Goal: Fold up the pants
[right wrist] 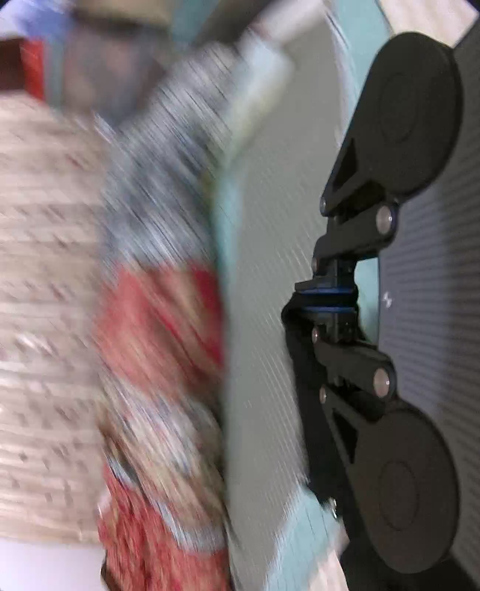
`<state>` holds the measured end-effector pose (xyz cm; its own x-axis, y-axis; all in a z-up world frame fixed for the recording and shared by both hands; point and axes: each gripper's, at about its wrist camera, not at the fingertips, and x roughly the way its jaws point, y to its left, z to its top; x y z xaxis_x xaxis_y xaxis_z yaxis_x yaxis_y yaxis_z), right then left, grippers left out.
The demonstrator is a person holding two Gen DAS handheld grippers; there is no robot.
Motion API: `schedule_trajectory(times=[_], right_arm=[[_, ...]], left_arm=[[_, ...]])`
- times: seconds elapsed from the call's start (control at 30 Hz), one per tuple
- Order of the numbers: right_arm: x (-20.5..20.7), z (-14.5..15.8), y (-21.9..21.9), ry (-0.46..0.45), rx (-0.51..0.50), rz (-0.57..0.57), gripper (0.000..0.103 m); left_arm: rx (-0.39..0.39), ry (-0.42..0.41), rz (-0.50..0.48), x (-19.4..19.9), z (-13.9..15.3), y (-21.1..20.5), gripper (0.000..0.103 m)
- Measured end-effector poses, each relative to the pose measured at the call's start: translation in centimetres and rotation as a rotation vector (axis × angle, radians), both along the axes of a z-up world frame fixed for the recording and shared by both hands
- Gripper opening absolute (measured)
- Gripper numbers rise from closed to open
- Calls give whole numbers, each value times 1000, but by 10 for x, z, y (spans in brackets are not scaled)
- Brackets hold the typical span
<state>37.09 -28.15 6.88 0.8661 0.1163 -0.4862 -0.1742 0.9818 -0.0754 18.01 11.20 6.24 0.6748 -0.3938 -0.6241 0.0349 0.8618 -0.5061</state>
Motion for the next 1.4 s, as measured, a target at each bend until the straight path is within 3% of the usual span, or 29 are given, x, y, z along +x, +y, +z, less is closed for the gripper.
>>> schedule_trajectory(times=[0.13,0.2,0.3,0.37,0.5,0.63,0.7,0.77,0.87,0.9,0.97,1.03,1.1,1.13,1.17,1.2,1.23,1.3,1.4], right_arm=[[-16,22,-52,-182,-245,-184,9],[-21,19,-81,-199,-308,-303,9],[-21,4,-130,-45,-202,-399,18],[-27,-12,-146,9,-172,-472,39],[-51,-36,-144,41,-58,-498,43],[-68,-34,-76,69,36,-199,44],[-69,-31,-35,120,93,-12,50],[-71,-24,8,151,140,151,66],[-65,-14,69,148,171,339,84],[-65,-11,86,141,165,384,85],[-57,-10,126,153,105,461,86],[-48,-23,163,195,-25,505,87],[-35,-53,188,286,-199,519,79],[-33,-67,190,325,-257,525,55],[-35,-75,186,358,-280,518,47],[-35,-73,175,377,-235,494,40],[-33,-62,160,404,-150,446,18],[-28,-39,133,419,45,346,17],[-31,-3,92,419,449,224,17]], left_arm=[[-9,-46,34,-10,12,17,81],[-21,-53,76,-12,14,32,81],[-31,-5,127,-9,10,46,81],[-35,10,118,-8,7,45,81],[-27,32,49,-4,-2,21,81],[9,90,-32,-2,-17,-11,88],[61,112,-78,-13,-25,-27,90],[108,139,-112,-28,-31,-38,92],[88,163,-133,-57,-38,-44,94],[77,158,-144,-65,-38,-46,91],[82,144,-152,-77,-39,-54,68],[97,145,-143,-82,-42,-62,36],[86,144,-142,-84,-40,-66,24],[54,142,-138,-87,-37,-65,22],[38,129,-137,-91,-33,-63,21],[34,99,-140,-97,-26,-63,20],[33,71,-144,-104,-20,-62,19],[2,16,-154,-120,-7,-58,19],[-73,-88,-162,-146,18,-47,18]])
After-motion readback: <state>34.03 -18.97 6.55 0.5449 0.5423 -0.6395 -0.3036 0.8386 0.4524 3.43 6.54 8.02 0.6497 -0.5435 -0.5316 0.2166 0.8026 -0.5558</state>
